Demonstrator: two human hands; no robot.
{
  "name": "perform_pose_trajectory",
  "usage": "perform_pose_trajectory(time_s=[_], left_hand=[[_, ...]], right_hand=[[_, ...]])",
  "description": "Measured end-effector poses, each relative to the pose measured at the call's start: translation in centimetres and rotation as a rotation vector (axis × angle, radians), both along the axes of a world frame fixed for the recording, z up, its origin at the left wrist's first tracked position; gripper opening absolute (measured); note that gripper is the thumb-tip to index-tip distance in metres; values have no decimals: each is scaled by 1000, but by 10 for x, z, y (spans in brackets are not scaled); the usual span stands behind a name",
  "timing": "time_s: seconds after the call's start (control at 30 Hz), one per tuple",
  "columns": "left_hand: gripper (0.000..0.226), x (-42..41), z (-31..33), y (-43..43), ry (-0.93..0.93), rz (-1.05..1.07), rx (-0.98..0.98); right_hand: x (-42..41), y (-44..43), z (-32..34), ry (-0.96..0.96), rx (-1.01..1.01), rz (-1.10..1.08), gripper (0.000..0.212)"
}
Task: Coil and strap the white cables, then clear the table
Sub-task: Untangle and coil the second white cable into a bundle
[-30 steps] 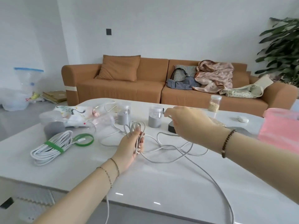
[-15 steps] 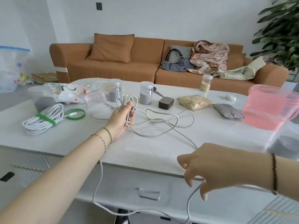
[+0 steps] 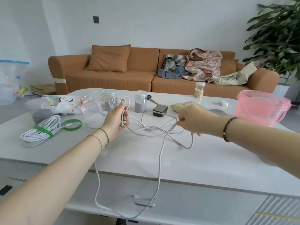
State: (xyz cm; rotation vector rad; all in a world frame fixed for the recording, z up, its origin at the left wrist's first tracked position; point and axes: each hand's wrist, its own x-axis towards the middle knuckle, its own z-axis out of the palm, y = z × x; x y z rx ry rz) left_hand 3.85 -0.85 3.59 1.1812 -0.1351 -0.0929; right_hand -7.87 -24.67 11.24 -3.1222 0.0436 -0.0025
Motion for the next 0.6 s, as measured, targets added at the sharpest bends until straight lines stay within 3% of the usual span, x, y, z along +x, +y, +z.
perform_pose_trajectory(time_s=[0.07, 0.2, 0.23, 0.27, 0.33, 0.43, 0.5, 0.6], left_hand=[[32, -1, 20, -2, -39, -12, -58], [26, -1, 61, -6, -156, -5, -172], [26, -2, 66, -8, -171, 18, -194], [26, -1, 70, -10, -187, 47, -201], [27, -2, 68, -15, -214, 82, -189], [29, -4, 53, -25, -198, 60, -173], [30, -4, 40, -32, -148, 39, -178], [33, 0, 22, -44, -78, 61, -137]], right_hand=[[43, -26, 37, -155, 315, -196, 31], [83, -70, 117, -974, 1013, -537, 19], [85, -67, 119, -1111, 1095, -532, 18], [91, -61, 114, -1141, 1042, -504, 20], [103, -45, 92, -985, 985, -403, 25], [112, -24, 53, -506, 945, -317, 25], [113, -18, 28, -258, 776, -260, 31], [119, -10, -4, -260, 605, -149, 28]])
